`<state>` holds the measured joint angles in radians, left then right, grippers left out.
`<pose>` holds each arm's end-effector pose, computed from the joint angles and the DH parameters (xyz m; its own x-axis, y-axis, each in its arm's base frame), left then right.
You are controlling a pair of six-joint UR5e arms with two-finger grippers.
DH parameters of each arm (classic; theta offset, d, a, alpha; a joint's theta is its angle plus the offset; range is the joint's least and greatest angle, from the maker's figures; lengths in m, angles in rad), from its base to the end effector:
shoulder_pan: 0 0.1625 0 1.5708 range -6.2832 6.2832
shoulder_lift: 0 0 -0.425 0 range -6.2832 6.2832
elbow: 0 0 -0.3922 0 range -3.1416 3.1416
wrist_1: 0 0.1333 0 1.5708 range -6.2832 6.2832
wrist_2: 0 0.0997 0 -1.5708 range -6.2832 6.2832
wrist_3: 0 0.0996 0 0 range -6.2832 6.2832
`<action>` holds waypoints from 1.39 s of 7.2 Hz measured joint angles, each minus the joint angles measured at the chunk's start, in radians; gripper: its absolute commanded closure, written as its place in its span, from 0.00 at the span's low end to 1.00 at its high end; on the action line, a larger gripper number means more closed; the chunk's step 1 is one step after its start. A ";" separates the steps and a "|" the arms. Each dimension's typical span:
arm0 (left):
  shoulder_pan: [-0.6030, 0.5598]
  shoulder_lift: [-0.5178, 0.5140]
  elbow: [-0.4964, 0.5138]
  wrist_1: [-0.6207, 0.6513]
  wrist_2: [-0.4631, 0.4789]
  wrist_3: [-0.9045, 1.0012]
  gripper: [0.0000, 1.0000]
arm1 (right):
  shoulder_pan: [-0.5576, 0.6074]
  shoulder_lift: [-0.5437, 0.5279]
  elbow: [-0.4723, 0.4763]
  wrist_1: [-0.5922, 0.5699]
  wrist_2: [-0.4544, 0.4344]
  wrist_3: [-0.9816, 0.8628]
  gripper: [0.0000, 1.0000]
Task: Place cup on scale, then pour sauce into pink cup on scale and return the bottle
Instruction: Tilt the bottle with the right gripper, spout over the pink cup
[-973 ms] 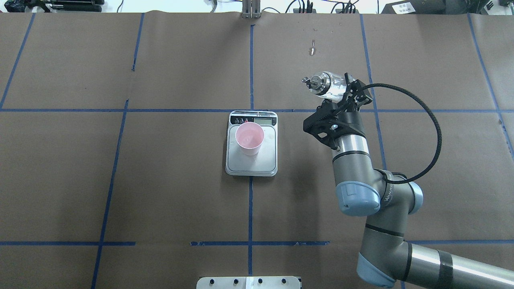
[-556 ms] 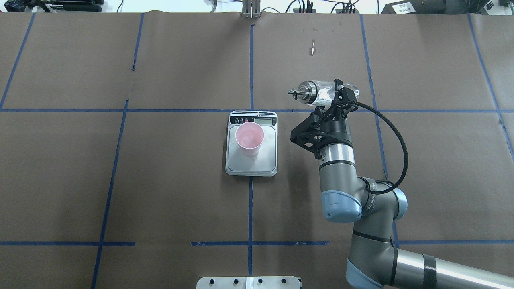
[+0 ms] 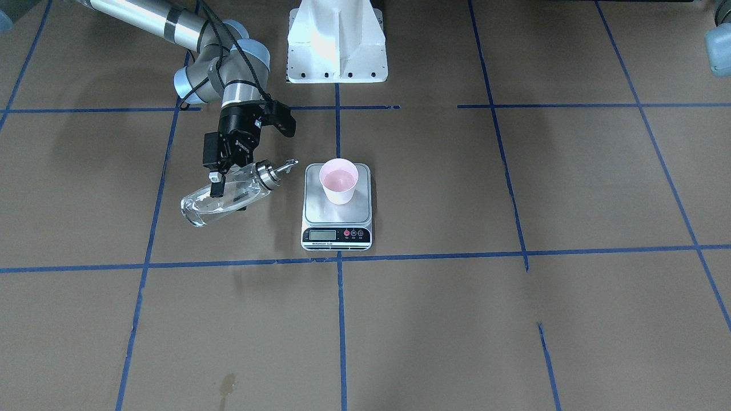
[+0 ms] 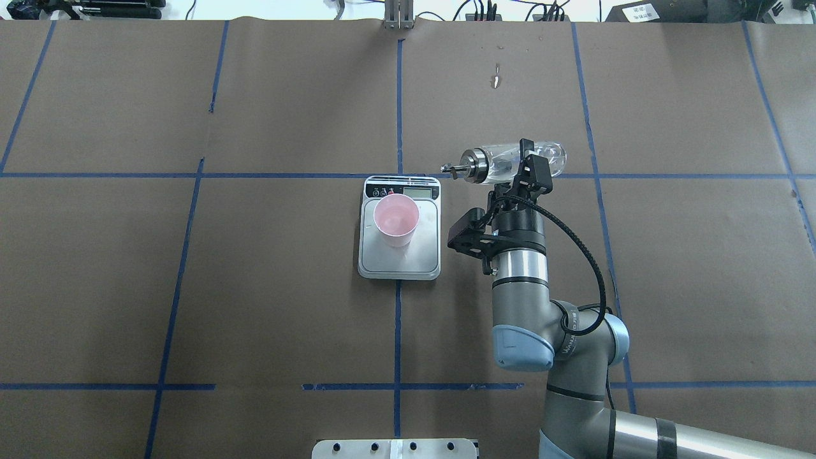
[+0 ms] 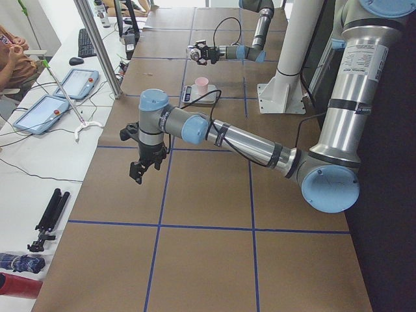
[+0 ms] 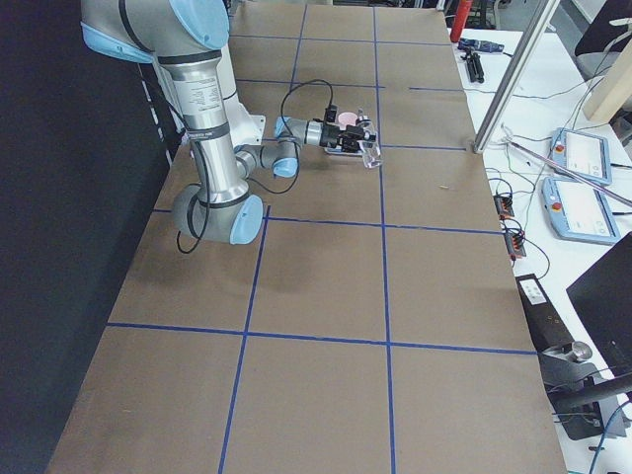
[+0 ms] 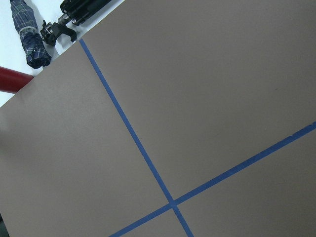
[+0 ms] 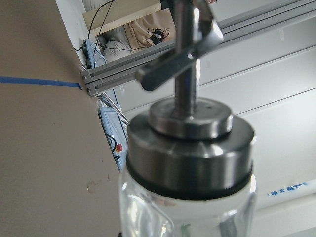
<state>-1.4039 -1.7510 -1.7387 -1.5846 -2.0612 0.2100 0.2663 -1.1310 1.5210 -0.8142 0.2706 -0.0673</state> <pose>0.0094 -0.5756 0.4937 0.7913 0.4964 -0.3570 -0.3275 0.8371 0.4381 -0.5272 -0.3815 0.3180 0.8888 -0.0340 -0.4570 0.4579 0.1063 0.8826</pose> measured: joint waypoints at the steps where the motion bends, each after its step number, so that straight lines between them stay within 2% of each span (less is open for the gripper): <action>1: -0.002 0.000 0.000 0.000 0.001 0.001 0.00 | -0.003 0.023 -0.024 -0.002 -0.013 -0.009 1.00; 6: -0.013 0.001 0.000 0.000 0.001 0.001 0.00 | -0.032 0.051 -0.051 -0.107 -0.128 -0.092 1.00; 10: -0.015 0.000 0.001 0.000 0.001 0.002 0.00 | -0.049 0.061 -0.052 -0.120 -0.201 -0.266 1.00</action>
<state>-1.4189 -1.7507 -1.7373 -1.5850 -2.0602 0.2121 0.2177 -1.0698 1.4692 -0.9345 0.0691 -0.3338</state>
